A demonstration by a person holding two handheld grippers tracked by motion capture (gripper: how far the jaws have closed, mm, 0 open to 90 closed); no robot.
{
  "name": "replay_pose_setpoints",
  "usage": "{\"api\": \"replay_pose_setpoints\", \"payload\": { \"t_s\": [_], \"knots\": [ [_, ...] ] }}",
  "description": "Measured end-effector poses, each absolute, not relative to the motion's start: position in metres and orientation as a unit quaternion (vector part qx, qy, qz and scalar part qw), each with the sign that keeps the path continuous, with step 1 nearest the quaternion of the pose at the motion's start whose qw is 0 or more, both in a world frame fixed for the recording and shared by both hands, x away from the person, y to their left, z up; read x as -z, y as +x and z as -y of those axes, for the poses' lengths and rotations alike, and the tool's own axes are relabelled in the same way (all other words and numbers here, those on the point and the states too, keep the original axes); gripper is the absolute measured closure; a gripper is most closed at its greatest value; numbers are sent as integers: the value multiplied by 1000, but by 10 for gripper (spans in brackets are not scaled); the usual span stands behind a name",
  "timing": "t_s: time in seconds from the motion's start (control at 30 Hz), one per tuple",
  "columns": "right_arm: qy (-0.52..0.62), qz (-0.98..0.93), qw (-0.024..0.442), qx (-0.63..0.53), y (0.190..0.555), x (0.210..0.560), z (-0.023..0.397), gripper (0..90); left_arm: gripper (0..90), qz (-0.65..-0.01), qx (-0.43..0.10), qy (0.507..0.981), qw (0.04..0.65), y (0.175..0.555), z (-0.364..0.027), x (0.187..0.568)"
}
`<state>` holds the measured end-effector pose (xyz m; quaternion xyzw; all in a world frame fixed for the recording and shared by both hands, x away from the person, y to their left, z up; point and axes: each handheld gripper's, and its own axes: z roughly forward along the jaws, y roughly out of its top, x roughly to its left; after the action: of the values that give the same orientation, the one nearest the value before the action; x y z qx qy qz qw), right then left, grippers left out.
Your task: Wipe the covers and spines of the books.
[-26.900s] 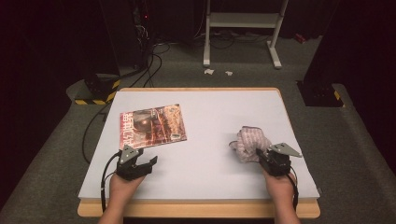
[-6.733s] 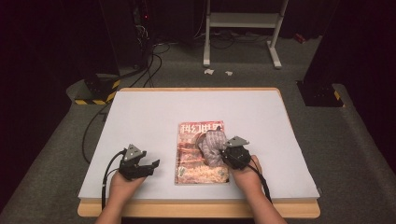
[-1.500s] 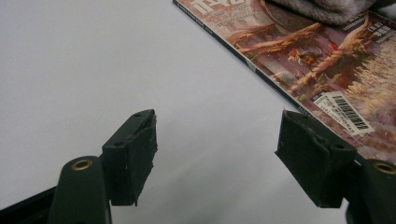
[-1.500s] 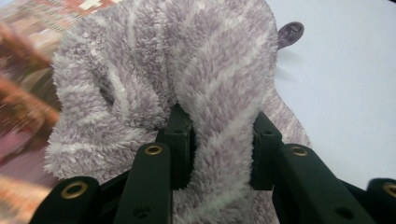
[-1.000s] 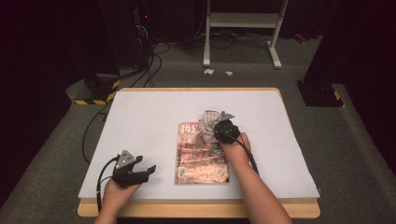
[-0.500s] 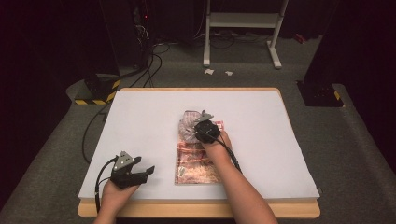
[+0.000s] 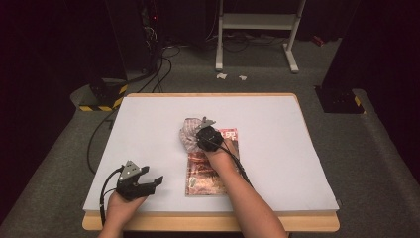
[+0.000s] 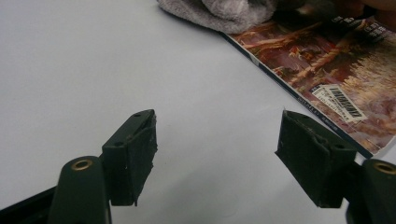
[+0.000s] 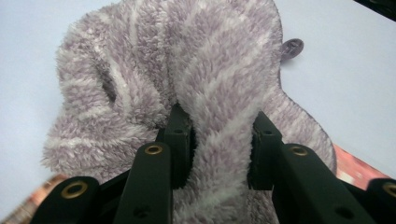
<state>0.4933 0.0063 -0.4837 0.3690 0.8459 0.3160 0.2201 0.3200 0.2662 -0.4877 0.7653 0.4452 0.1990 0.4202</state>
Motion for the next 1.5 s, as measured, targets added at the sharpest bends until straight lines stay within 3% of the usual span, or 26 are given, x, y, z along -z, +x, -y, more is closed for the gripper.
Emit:
{"api": "replay_pose_setpoints", "payload": {
  "t_s": [0.93, 1.5],
  "knots": [
    [458, -801, 256, -290, 497, 479, 120, 677, 285, -449, -197, 765, 417, 322, -268, 491],
    [432, -814, 254, -292, 498, 480, 84, 679, 285, -449, -198, 764, 419, 321, -269, 489]
  ]
}}
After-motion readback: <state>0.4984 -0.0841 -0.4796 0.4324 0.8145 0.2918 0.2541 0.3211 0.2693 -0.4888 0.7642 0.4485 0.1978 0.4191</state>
